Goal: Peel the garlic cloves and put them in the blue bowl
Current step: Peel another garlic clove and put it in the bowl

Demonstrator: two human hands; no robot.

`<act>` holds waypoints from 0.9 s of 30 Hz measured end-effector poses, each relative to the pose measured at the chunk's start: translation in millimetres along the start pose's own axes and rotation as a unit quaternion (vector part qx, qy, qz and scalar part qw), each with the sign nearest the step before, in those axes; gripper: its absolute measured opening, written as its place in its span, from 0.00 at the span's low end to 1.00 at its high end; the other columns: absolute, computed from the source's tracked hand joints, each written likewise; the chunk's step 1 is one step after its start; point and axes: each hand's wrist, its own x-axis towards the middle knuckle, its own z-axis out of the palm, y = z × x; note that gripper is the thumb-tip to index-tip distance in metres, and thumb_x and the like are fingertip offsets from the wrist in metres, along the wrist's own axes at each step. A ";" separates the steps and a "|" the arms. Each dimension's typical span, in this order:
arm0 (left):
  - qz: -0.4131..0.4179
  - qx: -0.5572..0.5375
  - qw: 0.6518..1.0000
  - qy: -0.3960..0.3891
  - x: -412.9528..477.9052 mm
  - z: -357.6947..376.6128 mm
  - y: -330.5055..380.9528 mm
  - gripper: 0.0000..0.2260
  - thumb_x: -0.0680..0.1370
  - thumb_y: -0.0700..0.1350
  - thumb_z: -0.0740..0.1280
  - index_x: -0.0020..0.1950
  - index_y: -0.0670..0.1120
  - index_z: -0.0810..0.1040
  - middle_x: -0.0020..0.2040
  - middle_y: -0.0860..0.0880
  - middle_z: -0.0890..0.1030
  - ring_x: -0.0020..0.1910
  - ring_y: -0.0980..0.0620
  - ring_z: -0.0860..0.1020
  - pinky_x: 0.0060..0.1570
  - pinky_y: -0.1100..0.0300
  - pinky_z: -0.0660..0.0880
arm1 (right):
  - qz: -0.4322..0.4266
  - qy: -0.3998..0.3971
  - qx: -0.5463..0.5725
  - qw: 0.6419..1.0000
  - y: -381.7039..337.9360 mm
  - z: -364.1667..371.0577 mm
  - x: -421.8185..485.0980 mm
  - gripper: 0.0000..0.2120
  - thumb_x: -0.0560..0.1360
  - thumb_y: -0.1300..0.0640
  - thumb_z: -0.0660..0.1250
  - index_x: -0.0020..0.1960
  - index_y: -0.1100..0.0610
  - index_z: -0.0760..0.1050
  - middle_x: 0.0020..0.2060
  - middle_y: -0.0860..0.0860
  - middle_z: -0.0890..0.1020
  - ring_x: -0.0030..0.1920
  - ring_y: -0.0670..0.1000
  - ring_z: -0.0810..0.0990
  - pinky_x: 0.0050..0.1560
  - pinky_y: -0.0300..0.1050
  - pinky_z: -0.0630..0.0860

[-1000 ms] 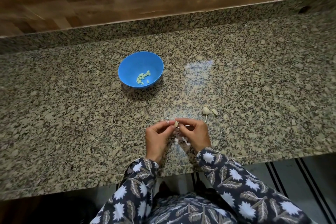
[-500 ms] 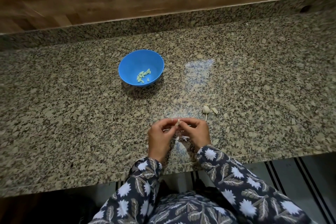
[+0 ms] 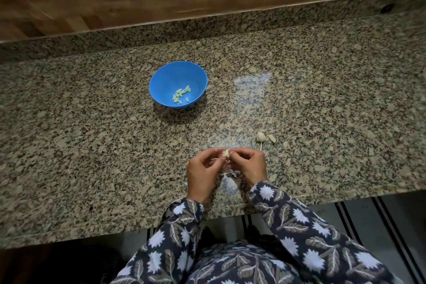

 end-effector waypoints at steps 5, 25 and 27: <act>-0.077 -0.142 0.987 0.000 2.9 -1.9 2.0 0.09 0.73 0.32 0.68 0.53 0.36 0.79 0.44 0.43 0.84 0.40 0.48 0.83 0.38 0.61 0.80 | 0.034 -0.011 0.072 0.997 0.0 1.4 -1.0 0.05 0.73 0.72 0.63 0.43 0.69 0.77 0.28 0.53 0.81 0.26 0.47 0.80 0.30 0.36 0.78; 0.015 -0.050 0.999 -0.009 5.7 -9.1 -7.1 0.07 0.72 0.31 0.70 0.49 0.37 0.82 0.45 0.44 0.84 0.45 0.49 0.83 0.45 0.60 0.79 | -0.006 -0.055 0.008 0.998 -3.4 -9.4 3.3 0.05 0.73 0.70 0.64 0.45 0.64 0.78 0.36 0.57 0.81 0.30 0.48 0.81 0.32 0.38 0.79; 0.018 -0.033 0.999 -0.006 6.1 -9.1 -7.7 0.07 0.72 0.32 0.70 0.49 0.38 0.81 0.46 0.45 0.84 0.45 0.50 0.83 0.46 0.60 0.79 | 0.001 -0.079 0.022 0.997 -5.0 -8.5 1.7 0.06 0.72 0.69 0.67 0.45 0.60 0.78 0.38 0.57 0.82 0.32 0.49 0.81 0.33 0.41 0.80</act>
